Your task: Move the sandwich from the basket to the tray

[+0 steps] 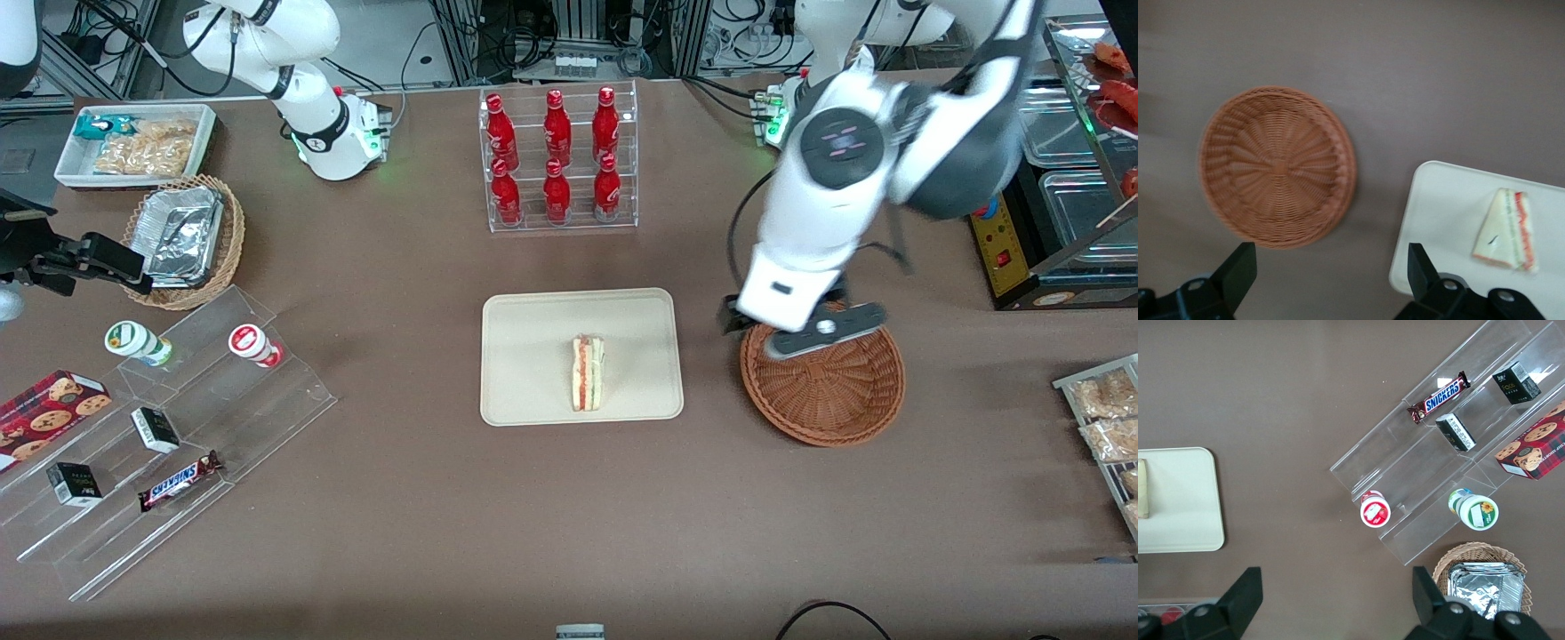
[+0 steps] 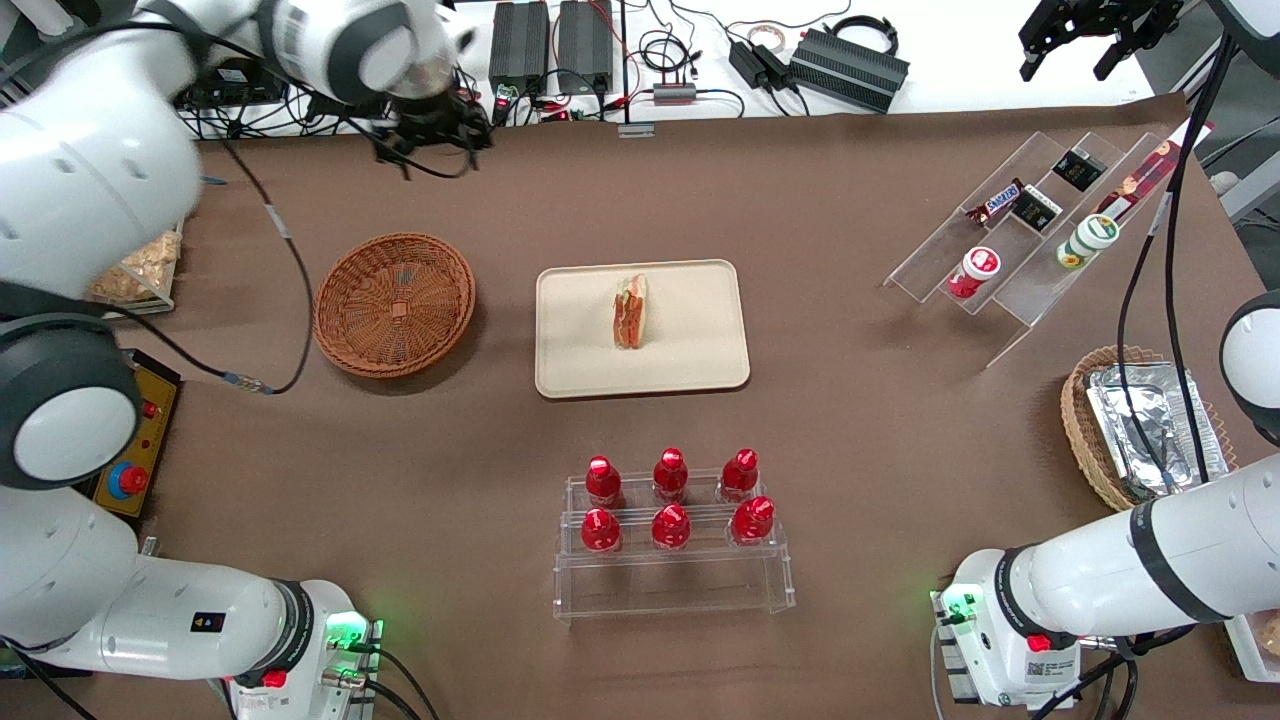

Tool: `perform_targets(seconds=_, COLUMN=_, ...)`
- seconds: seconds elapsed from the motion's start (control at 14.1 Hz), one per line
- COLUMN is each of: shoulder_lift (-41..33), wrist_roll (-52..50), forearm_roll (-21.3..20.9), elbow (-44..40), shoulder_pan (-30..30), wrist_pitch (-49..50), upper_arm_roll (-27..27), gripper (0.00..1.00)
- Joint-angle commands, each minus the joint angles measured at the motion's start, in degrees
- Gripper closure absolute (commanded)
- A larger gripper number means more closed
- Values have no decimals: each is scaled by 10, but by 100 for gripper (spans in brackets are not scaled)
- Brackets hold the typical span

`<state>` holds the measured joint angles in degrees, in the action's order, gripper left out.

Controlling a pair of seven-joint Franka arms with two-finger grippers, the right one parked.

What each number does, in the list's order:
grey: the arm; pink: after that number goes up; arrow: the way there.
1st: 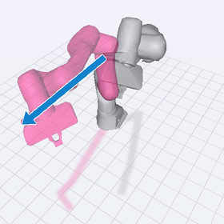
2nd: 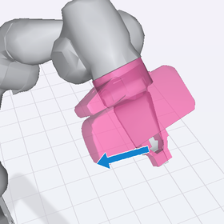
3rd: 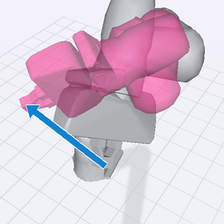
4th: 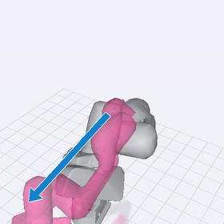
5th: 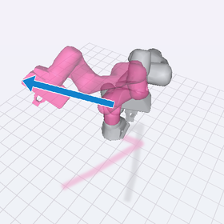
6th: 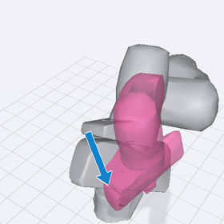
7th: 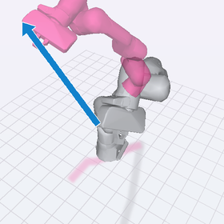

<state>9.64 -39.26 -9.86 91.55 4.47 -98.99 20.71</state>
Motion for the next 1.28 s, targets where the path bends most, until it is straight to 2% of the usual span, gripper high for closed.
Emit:
perform_targets(seconds=0.0, shoulder_lift=-65, wrist_roll=115, forearm_roll=24, elbow=22, shoulder_pan=-62, wrist_pitch=54, upper_arm_roll=-4, gripper=0)
perform_targets(seconds=0.28, shoulder_lift=-104, wrist_roll=258, forearm_roll=32, elbow=11, shoulder_pan=-73, wrist_pitch=125, upper_arm_roll=-64, gripper=0)
perform_targets(seconds=0.57, shoulder_lift=-121, wrist_roll=267, forearm_roll=58, elbow=1, shoulder_pan=-96, wrist_pitch=164, upper_arm_roll=-72, gripper=0)
perform_targets(seconds=0.78, shoulder_lift=-105, wrist_roll=286, forearm_roll=132, elbow=-19, shoulder_pan=-154, wrist_pitch=155, upper_arm_roll=-57, gripper=0)
perform_targets(seconds=1.21, shoulder_lift=-109, wrist_roll=302, forearm_roll=101, elbow=-17, shoulder_pan=-152, wrist_pitch=143, upper_arm_roll=-60, gripper=0)
